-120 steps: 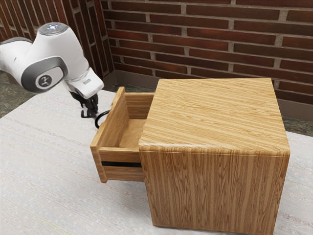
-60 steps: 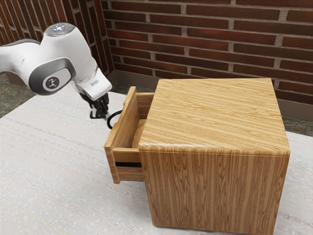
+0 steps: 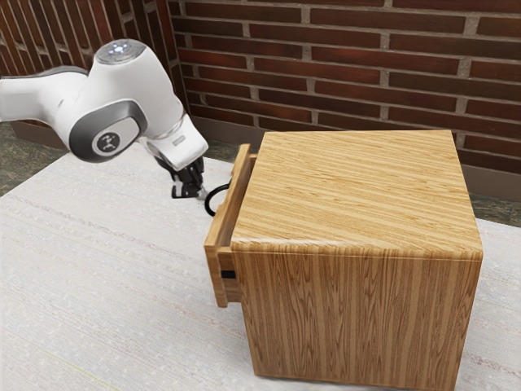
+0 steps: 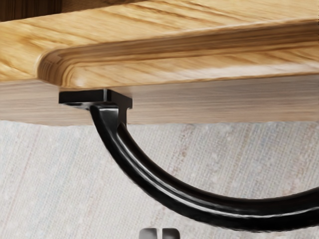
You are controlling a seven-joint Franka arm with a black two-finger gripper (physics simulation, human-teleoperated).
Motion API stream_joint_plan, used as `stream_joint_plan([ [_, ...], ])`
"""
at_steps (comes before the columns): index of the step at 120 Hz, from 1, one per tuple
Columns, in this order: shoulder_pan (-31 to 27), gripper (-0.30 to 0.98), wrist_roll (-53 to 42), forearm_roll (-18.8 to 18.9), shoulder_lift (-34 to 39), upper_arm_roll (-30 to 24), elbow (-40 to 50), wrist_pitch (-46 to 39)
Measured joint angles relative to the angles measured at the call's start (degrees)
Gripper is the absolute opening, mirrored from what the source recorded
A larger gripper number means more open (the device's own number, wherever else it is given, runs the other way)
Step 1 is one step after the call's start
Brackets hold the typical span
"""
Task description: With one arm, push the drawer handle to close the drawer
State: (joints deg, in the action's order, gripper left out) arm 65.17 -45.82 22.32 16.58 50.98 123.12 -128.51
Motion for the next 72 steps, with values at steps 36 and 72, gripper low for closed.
stream_joint_plan([
  [36,1.18,-0.1,-0.15,-0.99,-2.37,-0.01,-0.58,-2.69],
  [72,3.27,-0.1,-0.23,-2.19,-4.45,-0.01,-2.14,-4.89],
])
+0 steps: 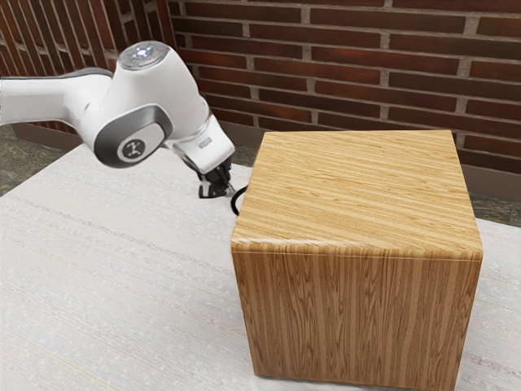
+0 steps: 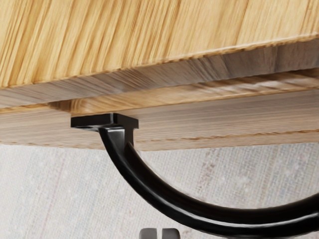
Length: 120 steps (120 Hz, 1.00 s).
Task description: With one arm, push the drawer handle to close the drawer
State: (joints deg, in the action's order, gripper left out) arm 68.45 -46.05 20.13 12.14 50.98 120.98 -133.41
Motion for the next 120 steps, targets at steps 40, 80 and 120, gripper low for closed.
stream_joint_plan([
  [40,-0.5,-0.1,0.24,-0.64,-0.38,0.0,0.02,-1.28],
  [80,-4.84,-0.1,2.56,-2.43,-0.36,0.0,-9.6,9.97],
  [120,-9.14,-0.06,14.09,-3.36,-0.88,-0.01,-19.3,28.71],
])
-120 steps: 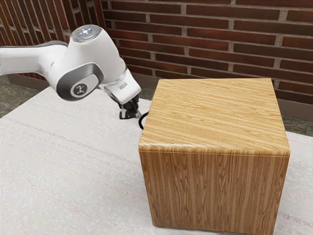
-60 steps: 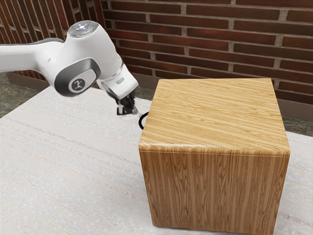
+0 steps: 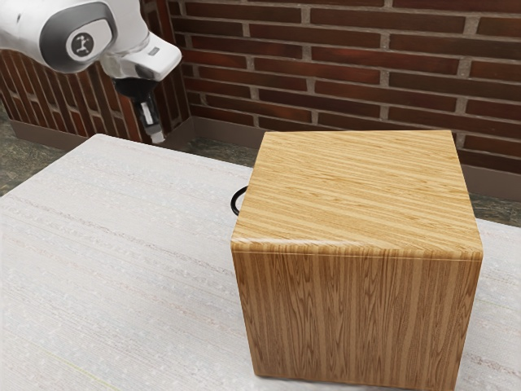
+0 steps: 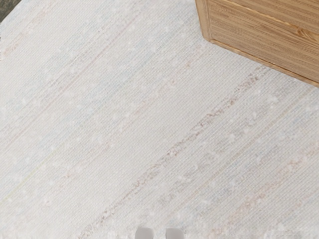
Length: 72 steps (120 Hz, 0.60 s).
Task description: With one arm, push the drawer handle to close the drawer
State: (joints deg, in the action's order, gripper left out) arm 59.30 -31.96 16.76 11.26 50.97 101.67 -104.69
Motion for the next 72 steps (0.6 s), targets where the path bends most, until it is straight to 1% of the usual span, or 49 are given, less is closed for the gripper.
stream_joint_plan([
  [18,-1.0,0.27,5.89,0.14,0.04,-0.01,-1.03,5.23],
  [31,-1.08,0.44,9.73,0.21,0.06,0.0,-2.91,7.52],
  [49,-1.05,0.56,14.94,0.0,0.16,0.01,-5.43,9.87],
  [72,-1.08,0.64,20.51,-0.04,0.07,0.01,-5.45,11.63],
])
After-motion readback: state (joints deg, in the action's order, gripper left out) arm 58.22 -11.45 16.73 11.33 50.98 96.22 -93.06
